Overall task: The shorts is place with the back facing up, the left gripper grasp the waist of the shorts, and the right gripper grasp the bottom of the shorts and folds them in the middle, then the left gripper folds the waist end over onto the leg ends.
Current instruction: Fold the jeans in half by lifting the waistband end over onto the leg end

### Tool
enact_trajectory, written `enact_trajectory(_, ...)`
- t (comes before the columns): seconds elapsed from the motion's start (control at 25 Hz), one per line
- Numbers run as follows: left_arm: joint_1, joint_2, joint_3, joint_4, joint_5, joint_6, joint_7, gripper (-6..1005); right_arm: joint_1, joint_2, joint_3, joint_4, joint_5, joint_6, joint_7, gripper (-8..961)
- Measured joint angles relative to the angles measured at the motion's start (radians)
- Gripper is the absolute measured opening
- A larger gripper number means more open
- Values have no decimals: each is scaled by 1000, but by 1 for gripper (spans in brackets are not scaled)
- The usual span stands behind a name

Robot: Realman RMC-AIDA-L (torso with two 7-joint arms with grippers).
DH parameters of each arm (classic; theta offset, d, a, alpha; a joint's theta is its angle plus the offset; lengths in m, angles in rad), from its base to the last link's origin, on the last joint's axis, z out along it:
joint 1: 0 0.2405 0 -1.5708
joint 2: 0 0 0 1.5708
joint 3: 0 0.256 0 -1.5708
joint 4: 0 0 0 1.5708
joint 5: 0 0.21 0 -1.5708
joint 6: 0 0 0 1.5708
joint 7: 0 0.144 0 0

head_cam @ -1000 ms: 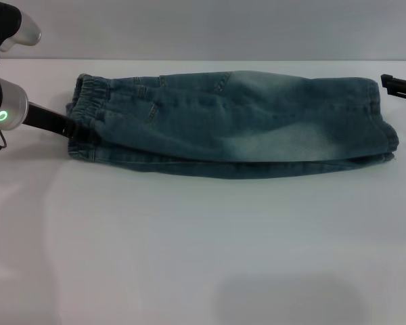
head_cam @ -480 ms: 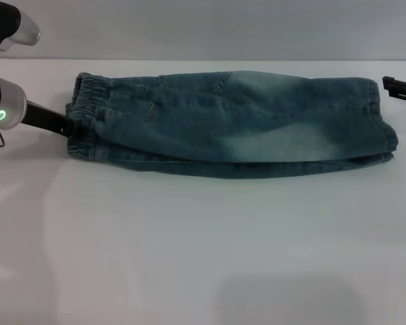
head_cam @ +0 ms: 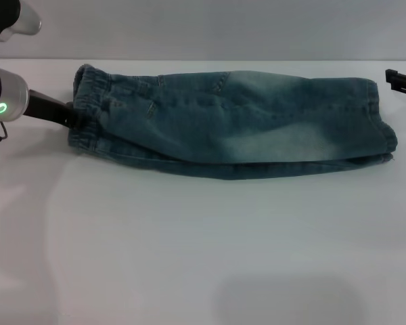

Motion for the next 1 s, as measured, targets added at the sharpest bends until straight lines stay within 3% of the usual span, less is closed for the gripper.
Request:
enact_trajectory(0.48,1,-4,148,172,-179,84,-6,125,12,0,-26,50,26,10,-27,602)
enact_trajectory(1.0,-37,-3,236,367,-341,106,-5,98,77,7,-186,148,73,11,-27,602)
